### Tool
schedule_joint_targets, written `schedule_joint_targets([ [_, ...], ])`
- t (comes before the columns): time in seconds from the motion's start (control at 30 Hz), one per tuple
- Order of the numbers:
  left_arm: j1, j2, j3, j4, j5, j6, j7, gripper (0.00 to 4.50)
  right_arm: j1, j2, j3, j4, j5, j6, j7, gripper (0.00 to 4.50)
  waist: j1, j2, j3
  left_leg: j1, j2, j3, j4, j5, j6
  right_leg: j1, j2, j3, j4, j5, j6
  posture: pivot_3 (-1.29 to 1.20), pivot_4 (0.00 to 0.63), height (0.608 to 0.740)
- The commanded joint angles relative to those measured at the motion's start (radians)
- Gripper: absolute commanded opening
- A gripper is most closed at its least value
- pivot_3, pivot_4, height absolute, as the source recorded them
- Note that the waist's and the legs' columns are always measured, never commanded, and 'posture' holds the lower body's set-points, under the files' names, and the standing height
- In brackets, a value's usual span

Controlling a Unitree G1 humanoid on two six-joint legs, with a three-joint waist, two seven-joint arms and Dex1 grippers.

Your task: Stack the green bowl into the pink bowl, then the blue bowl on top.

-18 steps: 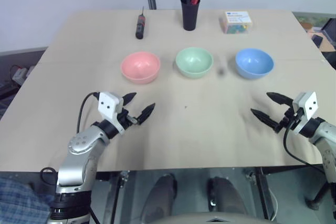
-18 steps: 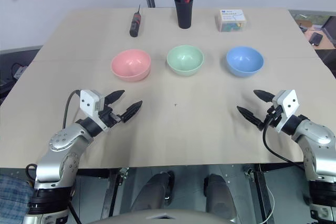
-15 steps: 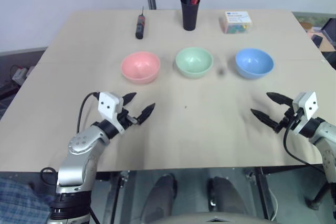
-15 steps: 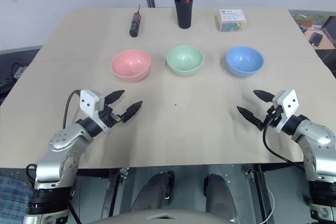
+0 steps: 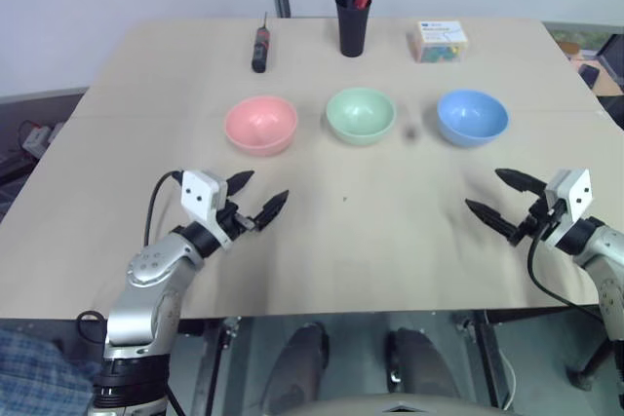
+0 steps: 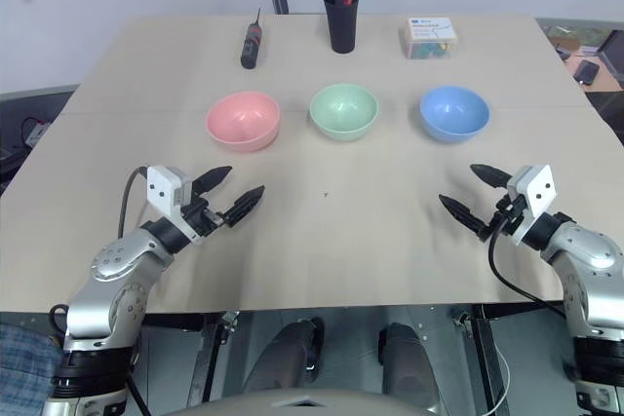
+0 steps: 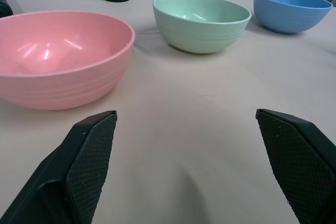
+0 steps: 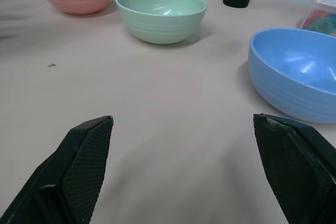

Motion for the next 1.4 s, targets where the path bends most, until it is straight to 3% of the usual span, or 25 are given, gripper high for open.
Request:
schedule_joint_targets([
  [0.03,-0.006,0.004,0.006,-0.031,-0.006,-0.026,-0.006,4.48,0.005,-0.007,-0.032,-0.038,0.019,-0.007,-0.007,4.5,0.0,0.0,0.0,0.0,0.0,0.0,0.0,0.0,0.0,0.0,0.0,0.0,0.0,0.0,0.0,0.0,0.15,0.74],
  [0.23,-0.026,0.011,-0.01,-0.043,0.009,-0.017,0.004,4.48,0.011,-0.001,-0.027,-0.082,0.046,0.013,-0.014,4.5,0.0,0.0,0.0,0.0,0.0,0.0,0.0,0.0,0.0,0.0,0.0,0.0,0.0,0.0,0.0,0.0,0.15,0.74],
  [0.37,-0.066,0.032,-0.023,-0.057,-0.001,0.081,0.028,4.48,0.005,0.01,-0.015,-0.148,0.086,0.041,-0.017,4.5,0.0,0.0,0.0,0.0,0.0,0.0,0.0,0.0,0.0,0.0,0.0,0.0,0.0,0.0,0.0,0.0,0.15,0.74],
  [0.63,-0.255,0.139,-0.104,-0.021,0.177,0.161,0.102,4.48,-0.022,0.035,0.026,-0.275,0.112,0.096,-0.063,4.5,0.001,0.0,0.0,0.0,0.0,-0.001,0.0,0.0,0.0,0.0,0.001,-0.001,0.0,0.0,0.0,0.0,0.15,0.74],
  [0.8,-0.44,0.173,-0.173,0.159,0.27,0.147,0.086,4.48,-0.029,0.034,0.02,-0.267,0.103,0.089,-0.072,4.5,0.003,-0.001,0.0,-0.001,-0.001,-0.001,0.0,0.0,0.0,0.0,0.0,-0.001,0.0,0.0,0.001,0.0,0.15,0.74],
  [1.17,-0.781,0.143,-0.393,0.72,0.446,-0.098,-0.127,4.48,-0.019,0.006,-0.029,-0.271,0.1,0.079,-0.075,4.5,-0.002,-0.001,0.001,-0.002,-0.001,0.0,-0.001,0.0,0.0,-0.002,0.001,0.0,0.0,0.0,0.001,0.0,0.15,0.74],
  [1.27,-0.846,0.117,-0.408,0.832,0.47,-0.149,-0.15,3.86,-0.001,0.002,-0.042,-0.278,0.098,0.075,-0.076,4.5,-0.001,-0.001,0.001,-0.002,-0.001,0.0,-0.001,0.0,0.0,-0.002,0.001,0.0,0.0,0.0,0.001,0.0,0.15,0.74],
  [1.4,-0.89,0.102,-0.416,0.923,0.511,-0.206,-0.154,2.33,0.017,0.0,-0.047,-0.285,0.097,0.067,-0.08,4.5,-0.004,-0.001,0.001,-0.002,-0.001,0.0,-0.001,0.0,0.0,-0.002,0.001,0.0,0.0,0.0,0.001,0.0,0.15,0.74],
])
